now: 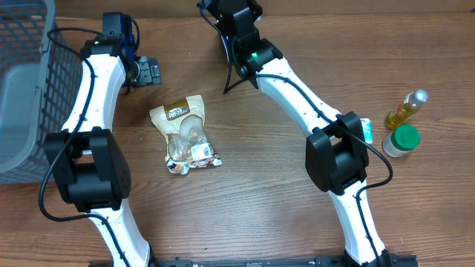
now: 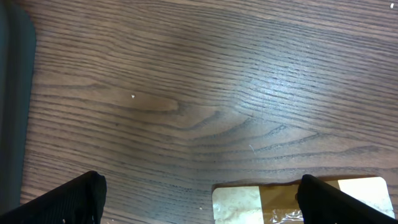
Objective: Scan the item barcode
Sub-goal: 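Carry the wipes pack with the right gripper up to the white scanner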
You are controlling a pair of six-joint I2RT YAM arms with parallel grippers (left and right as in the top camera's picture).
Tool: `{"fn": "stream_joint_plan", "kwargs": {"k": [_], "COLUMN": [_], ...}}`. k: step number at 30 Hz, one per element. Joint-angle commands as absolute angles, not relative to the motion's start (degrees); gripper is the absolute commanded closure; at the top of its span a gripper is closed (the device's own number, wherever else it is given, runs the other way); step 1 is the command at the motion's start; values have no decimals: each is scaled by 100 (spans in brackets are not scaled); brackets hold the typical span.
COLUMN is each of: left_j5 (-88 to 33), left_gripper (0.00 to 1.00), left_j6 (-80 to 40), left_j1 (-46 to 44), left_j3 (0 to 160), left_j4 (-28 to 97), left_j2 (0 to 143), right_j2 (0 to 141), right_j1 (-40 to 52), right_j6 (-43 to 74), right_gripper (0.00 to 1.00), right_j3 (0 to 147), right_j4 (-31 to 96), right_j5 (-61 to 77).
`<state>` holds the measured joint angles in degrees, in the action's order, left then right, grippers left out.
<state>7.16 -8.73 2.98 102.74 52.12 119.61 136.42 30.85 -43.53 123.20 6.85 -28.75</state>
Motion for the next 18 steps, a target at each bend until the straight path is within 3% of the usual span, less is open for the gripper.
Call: {"fn": "stream_joint_plan", "kwargs": {"k": [1,18], "left_j5": [788,788], "left_gripper": [0,0], "left_j6": [-945,-945], "left_j1": [292,292], "left_j3": [10377,10377], "left_j4": [5201,5201], "left_j2": [11948,11948], "right_j2": [13885,14494], "right_j1": [3098,3350], "right_j6": [-4316,-4359], "right_gripper": [96,96], "right_j3": [12409,12409], "right_j4": [532,392], "right_j5": [-3013,-3118]}}
